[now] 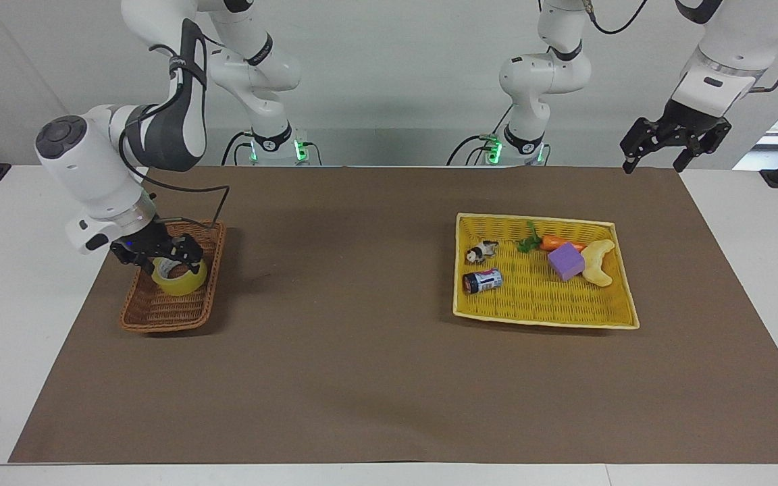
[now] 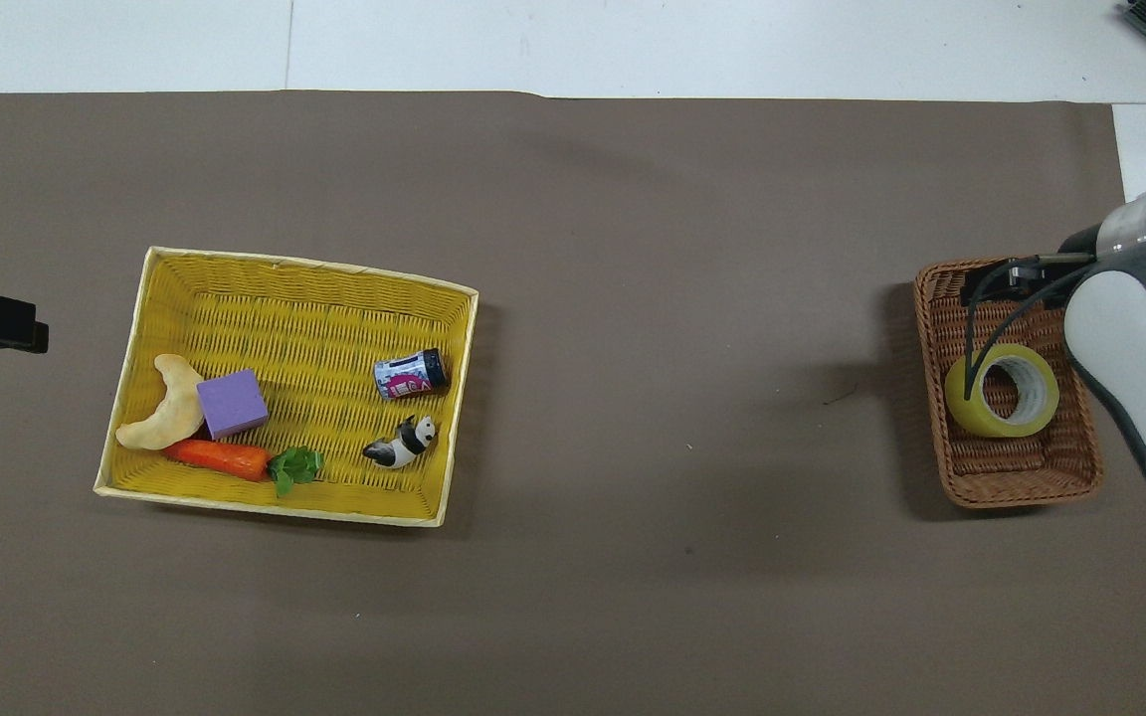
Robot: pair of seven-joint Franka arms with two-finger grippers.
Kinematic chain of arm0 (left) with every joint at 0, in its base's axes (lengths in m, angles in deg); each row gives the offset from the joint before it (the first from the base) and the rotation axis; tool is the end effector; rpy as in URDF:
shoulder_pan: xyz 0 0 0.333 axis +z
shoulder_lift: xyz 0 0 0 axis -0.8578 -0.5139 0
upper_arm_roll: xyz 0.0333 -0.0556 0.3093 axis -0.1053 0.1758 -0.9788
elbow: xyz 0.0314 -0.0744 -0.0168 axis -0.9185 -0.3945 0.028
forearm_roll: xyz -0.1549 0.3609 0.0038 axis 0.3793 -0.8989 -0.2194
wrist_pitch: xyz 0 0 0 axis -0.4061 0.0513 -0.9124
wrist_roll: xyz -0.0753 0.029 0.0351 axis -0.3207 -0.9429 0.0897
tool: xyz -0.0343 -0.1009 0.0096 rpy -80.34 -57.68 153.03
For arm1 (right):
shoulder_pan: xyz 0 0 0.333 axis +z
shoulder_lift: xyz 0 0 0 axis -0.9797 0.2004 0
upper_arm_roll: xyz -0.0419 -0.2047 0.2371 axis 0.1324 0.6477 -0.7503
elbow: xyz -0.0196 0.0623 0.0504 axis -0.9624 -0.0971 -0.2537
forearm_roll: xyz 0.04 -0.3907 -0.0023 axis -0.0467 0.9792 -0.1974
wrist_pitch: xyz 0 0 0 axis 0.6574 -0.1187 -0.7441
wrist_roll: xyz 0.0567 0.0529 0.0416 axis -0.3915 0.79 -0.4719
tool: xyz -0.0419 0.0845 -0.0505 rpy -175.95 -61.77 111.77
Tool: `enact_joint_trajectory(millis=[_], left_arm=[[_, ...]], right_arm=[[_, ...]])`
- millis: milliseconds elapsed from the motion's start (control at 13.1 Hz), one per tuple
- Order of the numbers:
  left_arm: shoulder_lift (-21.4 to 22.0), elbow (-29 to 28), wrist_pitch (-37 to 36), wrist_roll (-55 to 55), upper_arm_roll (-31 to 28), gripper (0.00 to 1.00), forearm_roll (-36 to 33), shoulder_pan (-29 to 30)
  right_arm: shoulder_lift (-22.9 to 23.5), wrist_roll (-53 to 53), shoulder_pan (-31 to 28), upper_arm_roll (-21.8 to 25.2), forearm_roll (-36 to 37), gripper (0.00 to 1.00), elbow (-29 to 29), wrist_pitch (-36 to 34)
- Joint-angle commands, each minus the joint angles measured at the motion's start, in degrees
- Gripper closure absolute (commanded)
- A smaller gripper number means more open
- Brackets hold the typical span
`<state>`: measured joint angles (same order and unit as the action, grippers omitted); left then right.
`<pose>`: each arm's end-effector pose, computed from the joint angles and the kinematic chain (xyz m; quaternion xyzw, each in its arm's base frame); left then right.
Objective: Move tape to another basket
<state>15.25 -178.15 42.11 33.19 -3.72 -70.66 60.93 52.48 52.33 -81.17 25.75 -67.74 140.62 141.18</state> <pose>0.5305 -0.0229 0.6598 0.9999 -0.0093 0.0129 0.0004 0.6147 -0.0579 0.4502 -0.9991 0.0357 -0.0089 0.0211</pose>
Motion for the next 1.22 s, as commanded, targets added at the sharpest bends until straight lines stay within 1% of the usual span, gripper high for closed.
enact_joint_trajectory(millis=[0,229,382,535,688,840,993,1069,1146], left_arm=[[0.98,-0.63,-0.34,0.34,0.35,0.0,0.64,0.87],[0.98,-0.63,-0.34,0.34,0.44,0.0,0.64,0.87],[0.98,-0.63,-0.34,0.34,0.35,0.0,0.64,0.87],[0.98,-0.63,-0.34,0.34,0.44,0.0,0.64,0.87],[0.98,-0.63,-0.34,0.34,0.44,0.0,0.64,0.87],[0.98,-0.63,-0.34,0.34,0.44,0.0,0.64,0.87],[0.98,-0.63,-0.34,0.34,0.44,0.0,0.64,0.87],[0.98,-0.63,-0.34,0.34,0.44,0.0,0.64,0.87],[0.98,-0.63,-0.34,0.34,0.44,0.0,0.64,0.87]], right_arm=[[-3.8,9.79,3.77,-0.11,1.87,0.0,3.76,-0.22],[-5.38,19.12,8.17,-0.2,1.96,0.0,3.77,-2.07],[-7.31,21.68,9.85,-0.11,1.87,0.0,3.16,-3.82],[-10.64,21.43,9.59,-0.02,1.87,0.0,1.58,-7.07],[-13.63,21.25,8.89,0.06,1.87,0.0,-0.96,-12.41],[-14.87,20.9,8.19,0.5,1.78,0.0,-4.65,-18.74],[-15.23,20.73,7.48,0.77,1.87,0.0,-9.74,-24.89],[-15.31,19.94,6.78,0.68,1.87,0.0,-10.46,-26.49],[-16.36,19.41,6.17,0.59,1.61,0.0,-9.17,-26.59]])
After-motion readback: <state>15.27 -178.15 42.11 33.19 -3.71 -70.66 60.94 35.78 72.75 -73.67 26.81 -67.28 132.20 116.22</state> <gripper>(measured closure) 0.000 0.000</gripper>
